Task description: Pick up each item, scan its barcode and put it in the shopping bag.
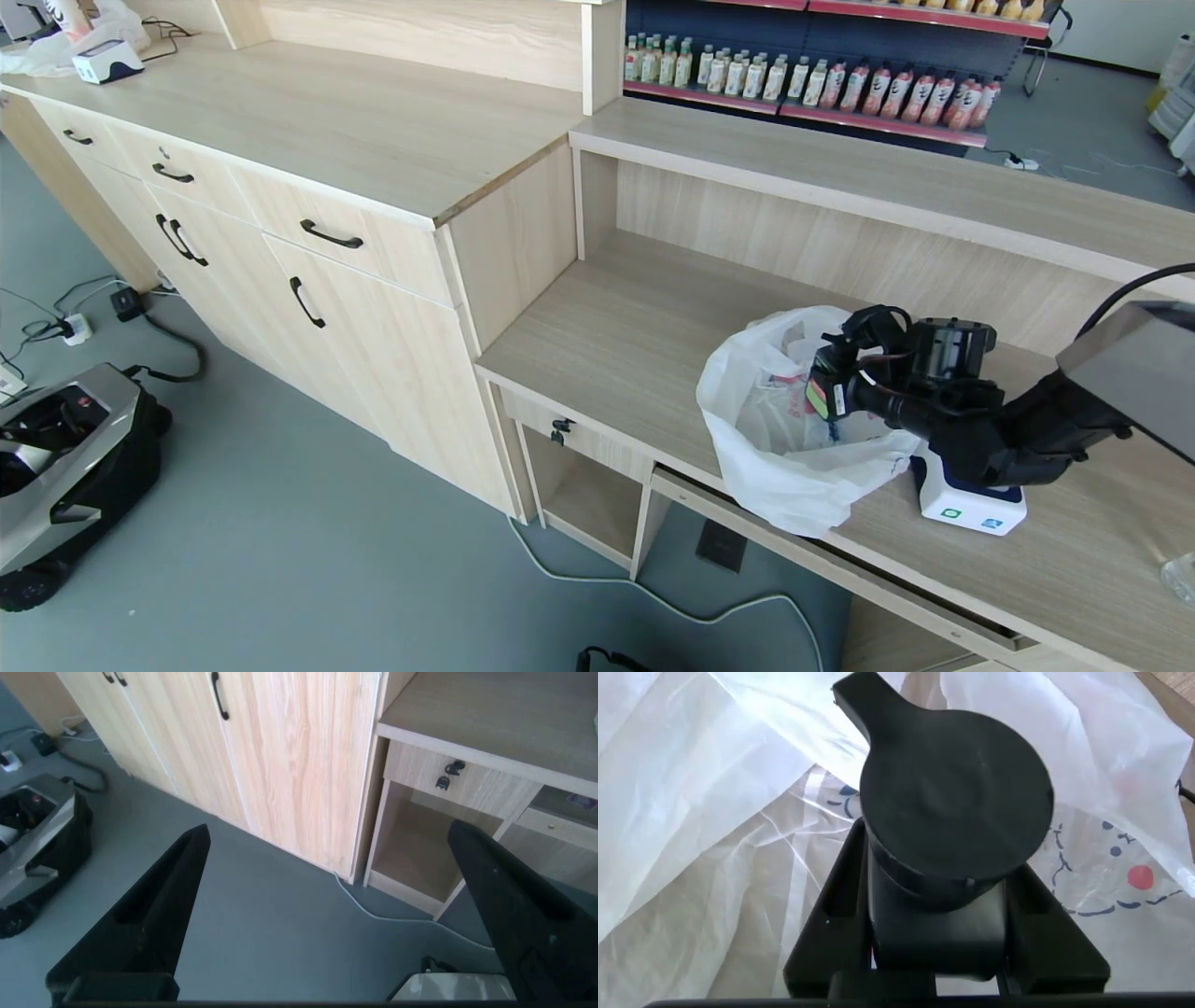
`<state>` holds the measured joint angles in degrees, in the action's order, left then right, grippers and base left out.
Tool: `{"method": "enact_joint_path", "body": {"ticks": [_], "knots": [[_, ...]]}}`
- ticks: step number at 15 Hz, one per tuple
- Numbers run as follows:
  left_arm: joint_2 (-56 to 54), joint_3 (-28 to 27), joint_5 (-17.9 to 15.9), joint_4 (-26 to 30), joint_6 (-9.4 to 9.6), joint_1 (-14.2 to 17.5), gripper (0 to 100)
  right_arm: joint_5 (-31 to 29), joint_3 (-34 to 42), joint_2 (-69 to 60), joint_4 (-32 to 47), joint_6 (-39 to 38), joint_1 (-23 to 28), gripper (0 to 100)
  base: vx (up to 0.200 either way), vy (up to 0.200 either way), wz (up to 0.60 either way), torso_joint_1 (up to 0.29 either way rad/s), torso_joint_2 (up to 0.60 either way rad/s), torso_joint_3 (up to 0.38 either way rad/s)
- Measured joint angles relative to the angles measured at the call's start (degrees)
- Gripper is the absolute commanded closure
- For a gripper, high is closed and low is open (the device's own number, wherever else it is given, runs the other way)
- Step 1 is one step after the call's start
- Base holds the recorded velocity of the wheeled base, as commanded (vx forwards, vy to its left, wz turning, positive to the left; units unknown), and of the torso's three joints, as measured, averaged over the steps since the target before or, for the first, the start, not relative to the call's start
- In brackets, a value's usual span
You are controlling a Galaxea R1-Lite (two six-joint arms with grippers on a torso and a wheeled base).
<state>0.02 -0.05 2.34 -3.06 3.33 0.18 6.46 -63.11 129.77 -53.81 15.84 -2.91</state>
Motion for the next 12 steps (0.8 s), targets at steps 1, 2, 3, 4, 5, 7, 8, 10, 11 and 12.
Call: {"method": "enact_joint_path", "body": {"ticks": [1, 2, 3, 4, 5, 7, 8, 10, 11, 12], "knots": [[0.00, 0.00, 0.01, 0.00, 0.00, 0.00, 0, 0.00, -0.85, 0.52, 0.02, -0.73, 0.09, 100, 0.000, 0.000, 0.00, 0.000, 0.00, 0.000], [0.00, 0.00, 0.01, 0.00, 0.01, 0.00, 0, 0.00, -1.66, 1.01, 0.06, -1.04, 0.00, 100, 0.000, 0.000, 0.00, 0.000, 0.00, 0.000], [0.00, 0.00, 0.00, 0.00, 0.01, 0.00, 0, 0.02, -2.51, 1.57, 0.16, -1.22, -0.11, 100, 0.000, 0.000, 0.00, 0.000, 0.00, 0.000], [0.00, 0.00, 0.01, 0.02, 0.01, -0.02, 0, 0.00, -2.96, 2.01, 0.20, -1.30, -0.20, 100, 0.000, 0.000, 0.00, 0.000, 0.00, 0.000], [0.00, 0.00, 0.01, 0.00, 0.00, -0.02, 0, 0.00, -3.18, 2.47, -0.05, -1.61, -0.24, 100, 0.000, 0.000, 0.00, 0.000, 0.00, 0.000], [0.00, 0.00, 0.01, 0.00, 0.01, -0.02, 0, 0.00, -3.28, 3.28, -0.40, -1.88, -0.35, 100, 0.000, 0.000, 0.00, 0.000, 0.00, 0.000], [0.00, 0.00, 0.01, 0.00, 0.01, -0.02, 0, 0.02, -3.29, 3.52, -0.46, -1.88, -0.35, 100, 0.000, 0.000, 0.00, 0.000, 0.00, 0.000], [-0.02, 0.00, 0.01, 0.00, 0.00, -0.02, 0, -0.09, -3.28, 3.74, -0.35, -2.07, -0.33, 0, 0.000, 0.000, 0.00, 0.000, 0.00, 0.000], [0.00, 0.00, 0.00, 0.02, 0.01, -0.02, 0, -0.12, -3.06, 3.67, 0.11, -2.51, -0.30, 0, 0.000, 0.000, 0.00, 0.000, 0.00, 0.000], [0.00, 0.00, 0.00, 0.00, 0.01, -0.02, 0, -0.12, -2.95, 3.34, 0.38, -3.35, -0.30, 0, 0.000, 0.000, 0.00, 0.000, 0.00, 0.000]]}}
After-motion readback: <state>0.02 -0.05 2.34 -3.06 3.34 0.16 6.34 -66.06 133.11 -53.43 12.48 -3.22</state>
